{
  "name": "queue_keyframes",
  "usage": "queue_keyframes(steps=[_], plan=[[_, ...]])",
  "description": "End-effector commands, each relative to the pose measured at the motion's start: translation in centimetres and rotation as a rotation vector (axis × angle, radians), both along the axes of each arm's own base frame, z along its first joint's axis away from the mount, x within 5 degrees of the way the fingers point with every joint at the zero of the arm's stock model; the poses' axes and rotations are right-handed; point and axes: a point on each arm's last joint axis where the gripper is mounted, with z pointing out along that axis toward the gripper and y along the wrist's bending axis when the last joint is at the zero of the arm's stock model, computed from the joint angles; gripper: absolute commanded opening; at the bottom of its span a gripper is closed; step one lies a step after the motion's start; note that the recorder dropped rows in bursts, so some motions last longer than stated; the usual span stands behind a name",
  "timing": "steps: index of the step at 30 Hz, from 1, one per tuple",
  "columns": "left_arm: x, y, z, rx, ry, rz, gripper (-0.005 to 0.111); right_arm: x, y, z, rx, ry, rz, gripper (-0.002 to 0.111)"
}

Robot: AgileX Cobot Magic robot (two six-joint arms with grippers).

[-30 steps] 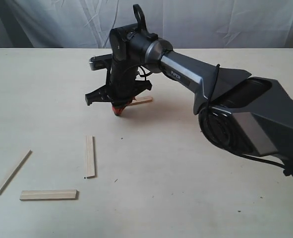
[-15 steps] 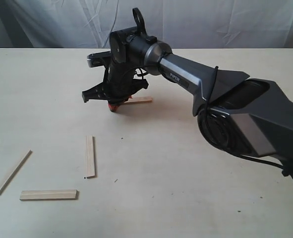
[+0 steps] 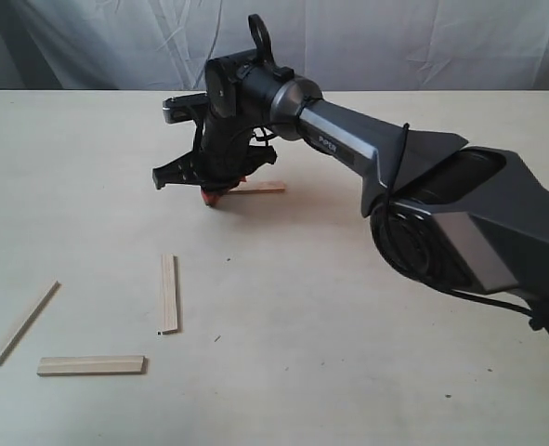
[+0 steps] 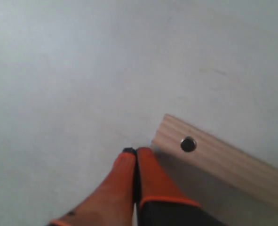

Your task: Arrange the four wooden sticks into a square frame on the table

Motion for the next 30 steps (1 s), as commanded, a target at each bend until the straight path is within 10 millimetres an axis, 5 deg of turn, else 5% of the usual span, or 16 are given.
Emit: queue_keyframes(steps=[1, 7, 16, 19, 24, 30], plan=[[0.0, 0.0, 0.0, 0.001, -0.007, 0.005, 0.000, -0.9, -0.6, 4.9, -0.002, -0.001, 0.016, 0.000], [0.0, 0.0, 0.0, 0.001, -0.007, 0.005, 0.000, -4.2, 1.9, 8.8, -0.015, -0.062, 0.057, 0.000], [0.0, 0.0, 0.0, 0.001, -0.007, 0.005, 0.000, -11.4, 8.0, 7.9, -0.014, -0.023, 0.144, 0.001], [0.0, 0.0, 0.0, 0.001, -0.007, 0.005, 0.000, -12.4, 8.7, 7.8, -0.009, -0.011, 0.136, 0.013], [0.0, 0.0, 0.0, 0.001, -0.007, 0.005, 0.000, -13.7, 9.4, 7.1, -0.030, 0.005, 0.159, 0.051], [0.0, 0.0, 0.0, 0.001, -0.007, 0.005, 0.000, -13.5, 8.3, 4.3, -0.137, 0.034, 0.103, 0.055]])
